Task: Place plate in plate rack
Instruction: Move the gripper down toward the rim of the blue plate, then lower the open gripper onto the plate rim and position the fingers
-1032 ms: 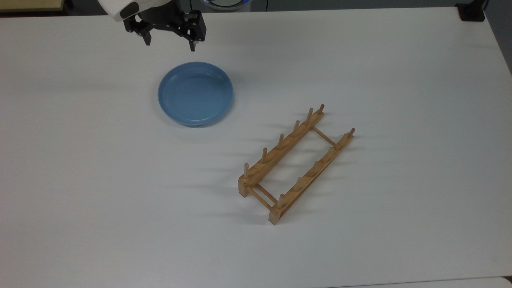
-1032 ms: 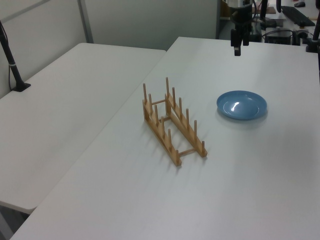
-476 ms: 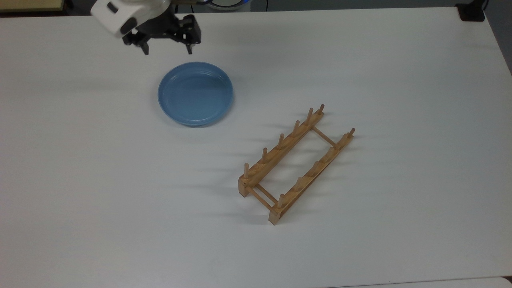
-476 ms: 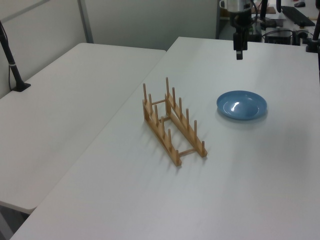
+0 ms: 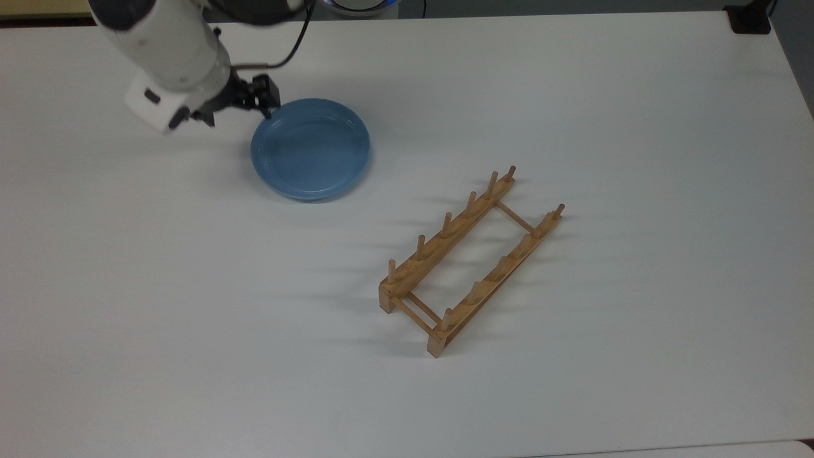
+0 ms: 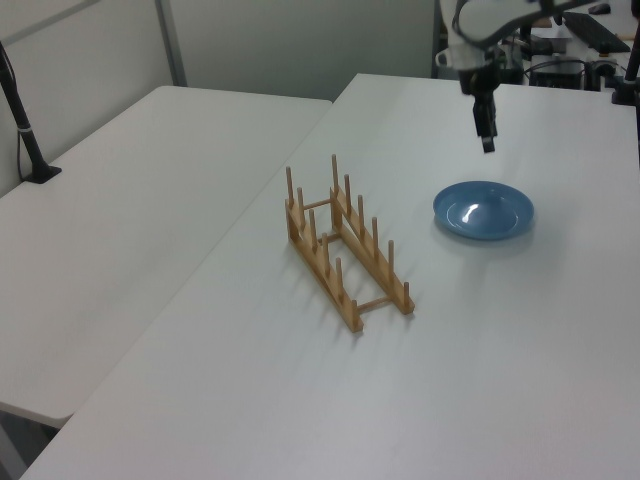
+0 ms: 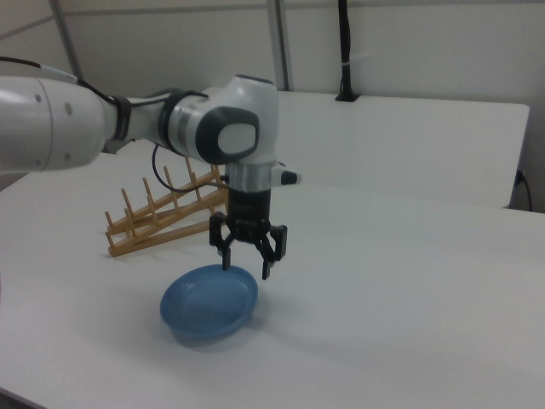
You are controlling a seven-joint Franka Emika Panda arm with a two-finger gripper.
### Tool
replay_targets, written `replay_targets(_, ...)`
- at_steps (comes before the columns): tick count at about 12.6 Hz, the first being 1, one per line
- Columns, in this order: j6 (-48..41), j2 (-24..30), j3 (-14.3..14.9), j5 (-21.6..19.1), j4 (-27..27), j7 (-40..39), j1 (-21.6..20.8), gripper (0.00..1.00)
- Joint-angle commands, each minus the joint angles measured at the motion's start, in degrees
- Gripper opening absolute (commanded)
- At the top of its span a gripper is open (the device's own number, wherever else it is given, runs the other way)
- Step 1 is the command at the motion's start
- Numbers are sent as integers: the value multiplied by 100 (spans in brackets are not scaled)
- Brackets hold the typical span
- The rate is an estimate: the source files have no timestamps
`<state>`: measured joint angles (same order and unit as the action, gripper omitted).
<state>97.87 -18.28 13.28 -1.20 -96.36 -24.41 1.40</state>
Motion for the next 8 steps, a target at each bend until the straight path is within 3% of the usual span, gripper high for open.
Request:
replay_targets(1, 459, -464, -27, 49, -5, -143, -105, 72)
replay_targets(6, 855, -755, -80, 216, -93, -126, -210, 56)
replay_targets(8, 961, -834, -194, 216, -102, -82, -211, 45)
